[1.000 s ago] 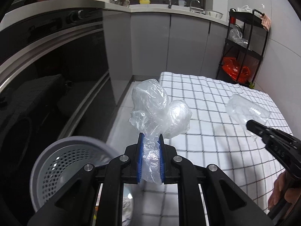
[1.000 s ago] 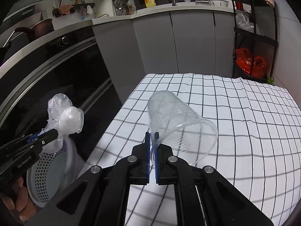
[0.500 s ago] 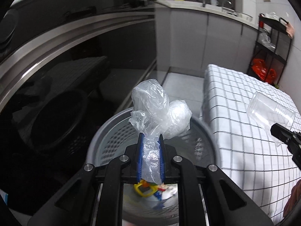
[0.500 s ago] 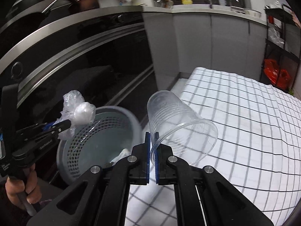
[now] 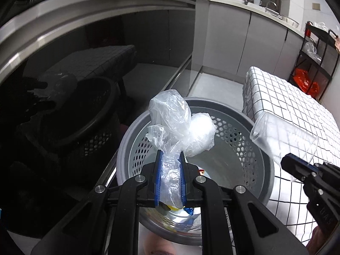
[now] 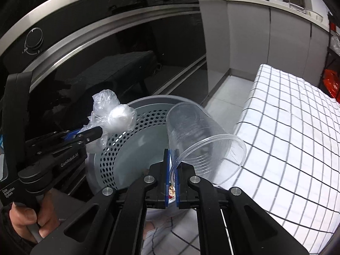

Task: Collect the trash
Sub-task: 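Carry the plastic bags and clear cup in both grippers over the grey basket, then open the left gripper to drop the bags while the right gripper drops the cup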

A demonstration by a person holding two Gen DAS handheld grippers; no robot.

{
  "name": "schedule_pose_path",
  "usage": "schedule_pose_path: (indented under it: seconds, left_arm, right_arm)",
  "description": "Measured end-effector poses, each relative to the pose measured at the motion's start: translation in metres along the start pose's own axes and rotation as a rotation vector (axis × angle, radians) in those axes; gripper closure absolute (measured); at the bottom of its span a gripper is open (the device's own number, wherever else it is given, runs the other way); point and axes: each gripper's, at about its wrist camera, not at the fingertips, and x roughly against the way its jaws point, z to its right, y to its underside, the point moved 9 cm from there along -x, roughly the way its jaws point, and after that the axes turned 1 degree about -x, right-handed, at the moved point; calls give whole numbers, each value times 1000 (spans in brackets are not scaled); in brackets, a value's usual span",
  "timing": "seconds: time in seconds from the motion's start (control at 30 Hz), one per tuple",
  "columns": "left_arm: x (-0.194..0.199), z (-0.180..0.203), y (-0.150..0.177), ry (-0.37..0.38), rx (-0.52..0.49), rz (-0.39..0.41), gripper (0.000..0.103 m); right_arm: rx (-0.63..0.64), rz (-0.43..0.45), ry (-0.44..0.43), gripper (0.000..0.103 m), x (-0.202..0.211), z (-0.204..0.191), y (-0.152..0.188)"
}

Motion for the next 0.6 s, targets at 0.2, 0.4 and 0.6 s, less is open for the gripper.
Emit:
schedule_pose_path:
  seconds: [0.2, 0.4, 0.6]
  left_arm:
    - [-15, -3, 4, -6, 18, -32, 87]
    - [-19, -4, 5, 6, 34, -36, 78]
    - [-17, -4, 3, 6, 41, -18, 56]
  right_arm:
    - [26, -37, -5, 99, -14, -8, -3]
    - [35, -36, -4, 98, -16, -8, -7]
    - [31, -7, 1, 66, -12, -8, -10]
